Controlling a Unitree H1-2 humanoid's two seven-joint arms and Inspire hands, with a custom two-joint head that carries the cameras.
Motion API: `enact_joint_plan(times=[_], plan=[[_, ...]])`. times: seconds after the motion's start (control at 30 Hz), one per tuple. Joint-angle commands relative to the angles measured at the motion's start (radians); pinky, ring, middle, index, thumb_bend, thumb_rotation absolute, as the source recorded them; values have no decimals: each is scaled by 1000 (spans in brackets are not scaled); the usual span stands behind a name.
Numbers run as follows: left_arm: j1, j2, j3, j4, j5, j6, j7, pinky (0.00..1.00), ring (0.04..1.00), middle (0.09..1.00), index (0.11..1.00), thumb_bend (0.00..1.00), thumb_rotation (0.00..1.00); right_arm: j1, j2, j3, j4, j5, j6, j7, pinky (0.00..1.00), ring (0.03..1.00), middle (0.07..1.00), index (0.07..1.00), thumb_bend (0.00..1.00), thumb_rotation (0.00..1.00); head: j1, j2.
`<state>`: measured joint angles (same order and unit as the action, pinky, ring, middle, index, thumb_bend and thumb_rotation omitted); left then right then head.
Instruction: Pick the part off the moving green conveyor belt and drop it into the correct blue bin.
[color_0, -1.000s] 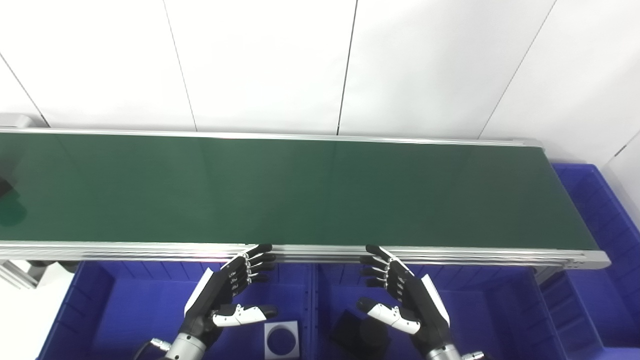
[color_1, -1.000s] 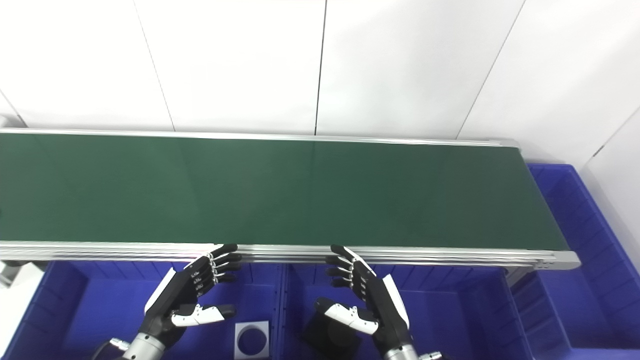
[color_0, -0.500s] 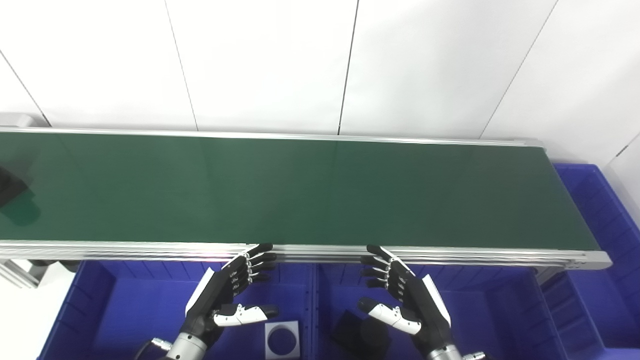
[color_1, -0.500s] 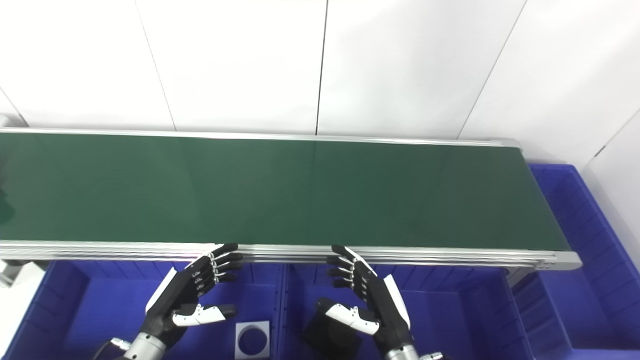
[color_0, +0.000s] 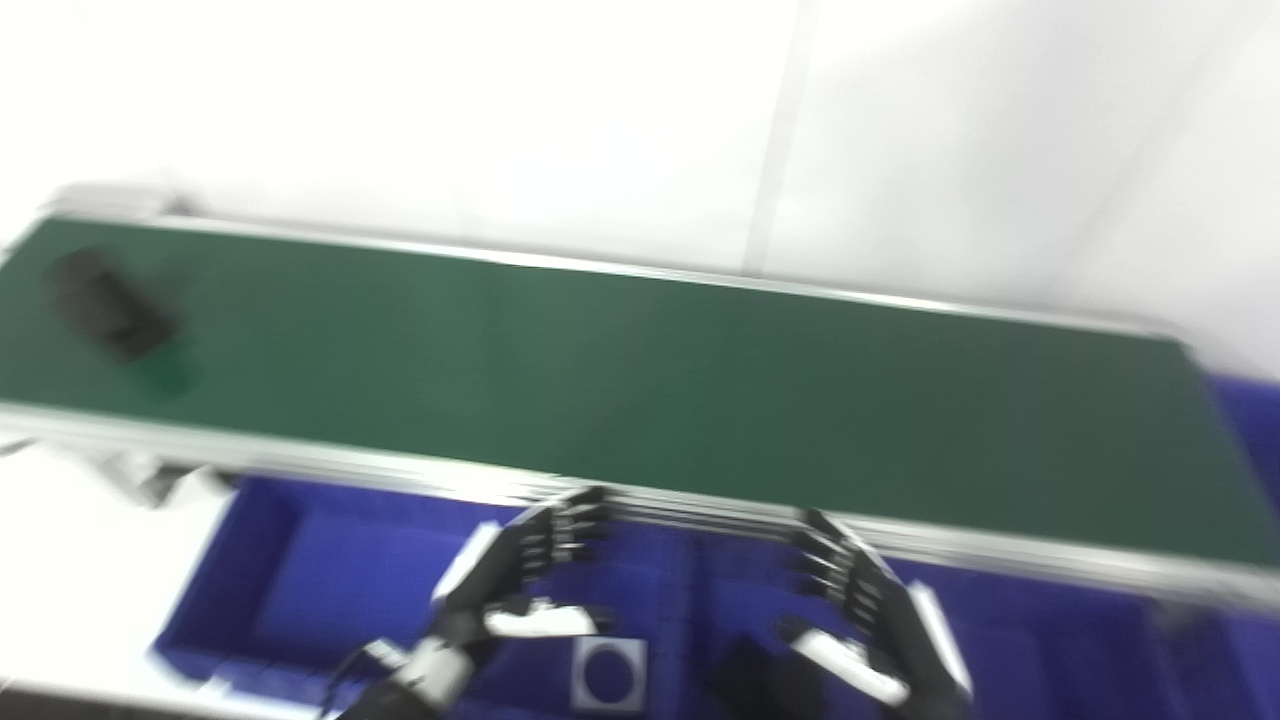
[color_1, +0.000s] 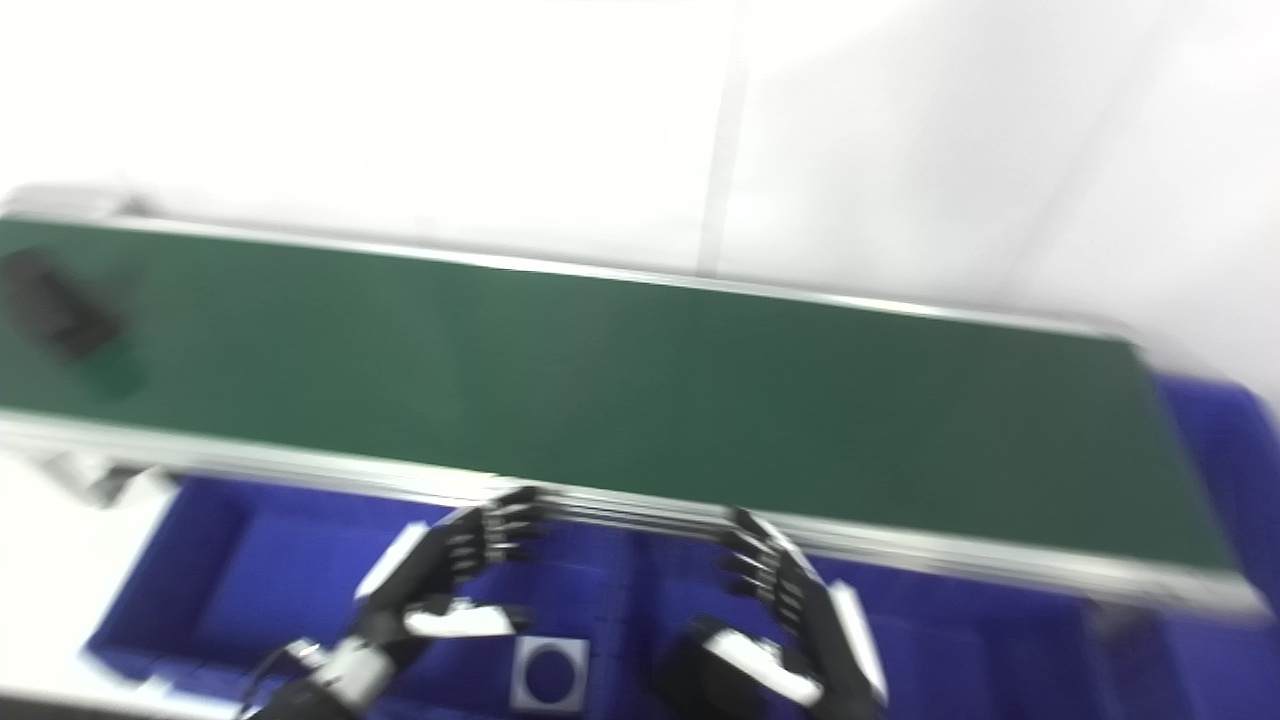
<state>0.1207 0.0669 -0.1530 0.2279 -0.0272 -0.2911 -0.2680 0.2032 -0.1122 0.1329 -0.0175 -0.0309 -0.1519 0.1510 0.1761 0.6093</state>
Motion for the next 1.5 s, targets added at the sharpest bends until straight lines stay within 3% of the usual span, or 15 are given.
enact_joint_plan(times=[0.0, 0.03, 0.2, 0.3, 0.33, 0.37, 0.43, 0.53, 0.83, 1.17, 1.47], plan=[[-19, -20, -8, -4, 14, -39, 19, 739, 809, 834, 844, 960, 291, -3, -6, -4, -40, 19, -24, 13, 742, 787, 826, 887, 627, 318, 2, -1], [-20, -23, -10, 4, 23, -42, 24, 739, 810, 836, 844, 960, 291, -3, -7, -3, -42, 20, -25, 13, 743, 788, 827, 887, 623, 315, 21, -25], [-30, -29, -15, 48, 45, -75, 35, 758, 808, 842, 847, 959, 308, -5, -7, -1, -38, 14, -32, 12, 758, 798, 837, 900, 567, 261, 47, -73], [-39, -33, -18, 84, 46, -99, 35, 760, 809, 845, 841, 954, 301, -7, -9, -1, -22, 18, -43, 16, 755, 798, 841, 903, 538, 201, 83, -138], [-41, -35, -18, 94, 46, -106, 35, 758, 811, 846, 839, 959, 304, -8, -10, -1, -17, 19, -45, 17, 753, 799, 841, 903, 543, 202, 83, -138], [-46, -36, -18, 110, 44, -117, 34, 757, 813, 846, 838, 962, 305, -11, -9, -3, -7, 22, -47, 17, 752, 799, 841, 902, 545, 202, 99, -167], [-55, -38, -17, 137, 44, -135, 34, 746, 812, 849, 837, 958, 286, -13, -4, -5, 3, 28, -38, 16, 761, 804, 840, 903, 579, 238, 104, -187], [-70, -38, -17, 175, 53, -166, 42, 723, 800, 839, 830, 961, 274, -18, -1, -6, 21, 36, -33, 17, 795, 823, 846, 914, 543, 218, 97, -212], [-96, -38, -15, 229, 44, -178, 43, 694, 786, 831, 817, 1000, 283, -37, 1, -4, 66, 21, -62, 13, 817, 835, 856, 931, 490, 78, 86, -247], [-122, -45, -11, 276, 47, -178, 49, 678, 771, 824, 812, 1000, 305, -55, -1, -10, 102, 32, -83, 18, 812, 827, 850, 933, 507, 51, 92, -279], [-137, -47, -14, 299, 53, -178, 54, 687, 781, 821, 810, 1000, 310, -65, 2, -11, 70, 36, -73, 19, 808, 831, 847, 919, 544, 41, 98, -284]])
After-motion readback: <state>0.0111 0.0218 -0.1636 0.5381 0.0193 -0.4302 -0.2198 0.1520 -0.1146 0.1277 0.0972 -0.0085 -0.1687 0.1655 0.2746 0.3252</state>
